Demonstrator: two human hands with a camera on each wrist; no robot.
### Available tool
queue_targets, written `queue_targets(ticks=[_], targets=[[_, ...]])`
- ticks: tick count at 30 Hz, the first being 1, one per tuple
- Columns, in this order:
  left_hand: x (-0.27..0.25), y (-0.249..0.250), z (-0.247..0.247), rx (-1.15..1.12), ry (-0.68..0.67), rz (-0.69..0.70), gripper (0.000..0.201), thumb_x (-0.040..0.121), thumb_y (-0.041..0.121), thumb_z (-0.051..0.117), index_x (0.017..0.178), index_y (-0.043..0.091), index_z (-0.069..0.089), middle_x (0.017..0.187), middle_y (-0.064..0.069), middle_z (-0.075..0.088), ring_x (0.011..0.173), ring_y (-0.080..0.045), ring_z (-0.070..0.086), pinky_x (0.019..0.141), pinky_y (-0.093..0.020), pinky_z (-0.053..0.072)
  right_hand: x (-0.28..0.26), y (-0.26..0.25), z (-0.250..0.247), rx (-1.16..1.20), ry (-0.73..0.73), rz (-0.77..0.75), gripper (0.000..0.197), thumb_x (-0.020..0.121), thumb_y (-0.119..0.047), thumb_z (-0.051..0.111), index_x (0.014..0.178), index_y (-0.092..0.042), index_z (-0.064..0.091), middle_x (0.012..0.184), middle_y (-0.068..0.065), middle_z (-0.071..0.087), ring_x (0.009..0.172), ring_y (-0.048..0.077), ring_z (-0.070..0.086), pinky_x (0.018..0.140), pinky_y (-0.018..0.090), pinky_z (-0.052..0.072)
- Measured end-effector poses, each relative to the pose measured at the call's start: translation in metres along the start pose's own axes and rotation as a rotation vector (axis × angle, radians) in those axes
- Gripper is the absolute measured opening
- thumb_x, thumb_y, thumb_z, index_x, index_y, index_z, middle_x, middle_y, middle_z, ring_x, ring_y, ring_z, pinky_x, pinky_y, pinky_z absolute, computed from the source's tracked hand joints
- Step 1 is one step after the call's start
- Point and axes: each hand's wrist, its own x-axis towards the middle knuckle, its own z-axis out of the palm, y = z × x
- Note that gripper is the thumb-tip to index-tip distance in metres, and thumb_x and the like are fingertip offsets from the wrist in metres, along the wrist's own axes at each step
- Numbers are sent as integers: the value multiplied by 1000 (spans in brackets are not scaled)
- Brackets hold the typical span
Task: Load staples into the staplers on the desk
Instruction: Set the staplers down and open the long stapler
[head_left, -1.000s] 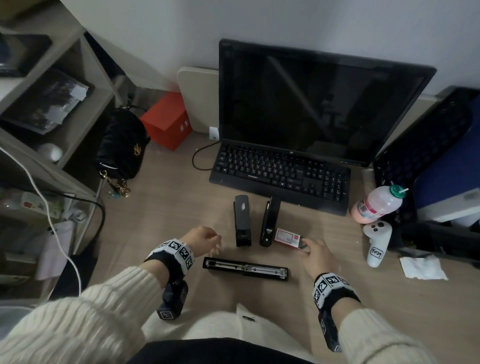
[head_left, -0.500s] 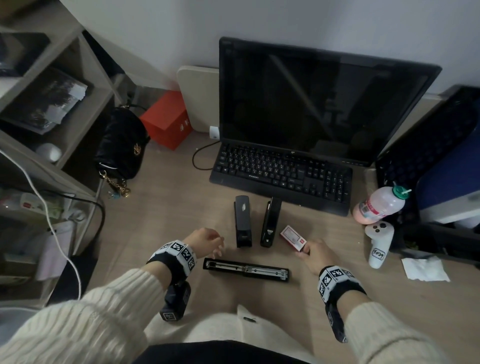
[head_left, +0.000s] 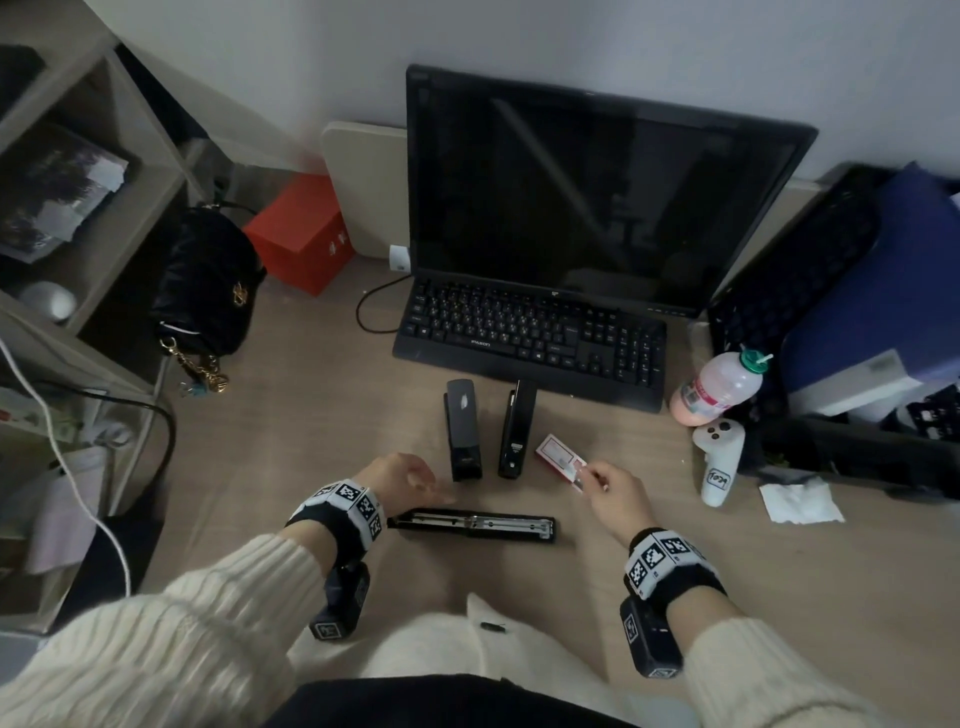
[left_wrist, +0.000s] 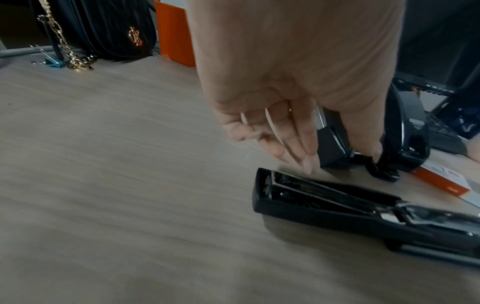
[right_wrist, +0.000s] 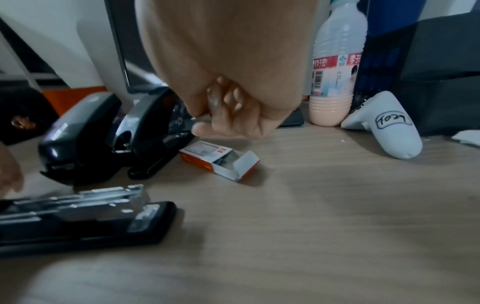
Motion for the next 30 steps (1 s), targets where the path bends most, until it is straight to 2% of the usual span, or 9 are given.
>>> queue_targets(ticks=[3, 6, 9, 12, 15, 18, 21, 25, 30], targets=[[-6, -1, 4, 225, -2, 91, 52, 63, 68, 76, 103, 37, 69, 113, 14, 60, 112, -12, 49, 95, -29, 46, -12, -8, 8, 164, -35, -17, 14, 93, -24, 60, 96, -14, 70, 79, 0, 64, 73, 15, 58, 72, 22, 40], [-13, -1, 7, 426, -5, 126, 62, 67, 64, 76, 119, 34, 63, 124, 13, 55, 120, -16, 41, 96, -31, 40, -23, -16, 17, 334, -47, 17, 13, 88, -22, 68, 90, -10, 64, 72, 1, 64, 59, 10, 57, 59, 14, 44], [-16, -5, 6, 504, 17, 154, 56, 72, 57, 75, 120, 33, 61, 124, 12, 57, 120, -14, 43, 95, -30, 36, -30, -17, 25, 394, -110, 33, 20, 83, -19, 74, 92, -5, 63, 66, 4, 65, 51, 11, 53, 52, 19, 42], [-20, -8, 6, 588, 29, 184, 51, 75, 54, 73, 119, 33, 61, 123, 10, 60, 119, -15, 47, 97, -32, 36, -32, -23, 32, 434, -139, 39, 20, 78, -12, 78, 93, -7, 64, 75, 3, 64, 61, 13, 57, 63, 27, 46], [-22, -8, 7, 625, 19, 208, 49, 79, 53, 71, 121, 30, 59, 124, 6, 59, 119, -18, 51, 95, -33, 41, -34, -33, 39, 464, -191, 67, 20, 78, -9, 77, 93, -7, 63, 76, 1, 66, 56, 14, 58, 59, 27, 47], [-21, -5, 7, 588, 18, 215, 45, 86, 47, 67, 124, 26, 59, 124, 2, 57, 118, -22, 53, 90, -36, 49, -33, -39, 43, 367, -197, 14, 11, 82, -13, 74, 88, -13, 65, 73, 0, 65, 51, 6, 58, 54, 19, 46], [-21, -3, 9, 560, 8, 222, 43, 88, 44, 66, 124, 23, 59, 124, 0, 55, 118, -23, 52, 90, -39, 49, -33, -38, 45, 148, -156, -113, 8, 80, -23, 77, 87, -20, 73, 79, -9, 64, 68, 2, 57, 61, 6, 41], [-20, -1, 11, 523, 3, 229, 43, 87, 44, 66, 123, 22, 59, 121, -1, 55, 118, -23, 51, 88, -40, 49, -33, -33, 49, -159, -140, -200, 20, 77, -38, 77, 94, -28, 77, 86, -16, 56, 82, 5, 51, 75, 21, 38], [-21, 1, 14, 523, -6, 233, 43, 86, 44, 68, 121, 21, 60, 120, -1, 56, 117, -23, 52, 87, -38, 49, -34, -30, 53, -464, -82, -287, 27, 82, -53, 65, 103, -39, 73, 97, -10, 61, 101, 14, 49, 87, 26, 26]])
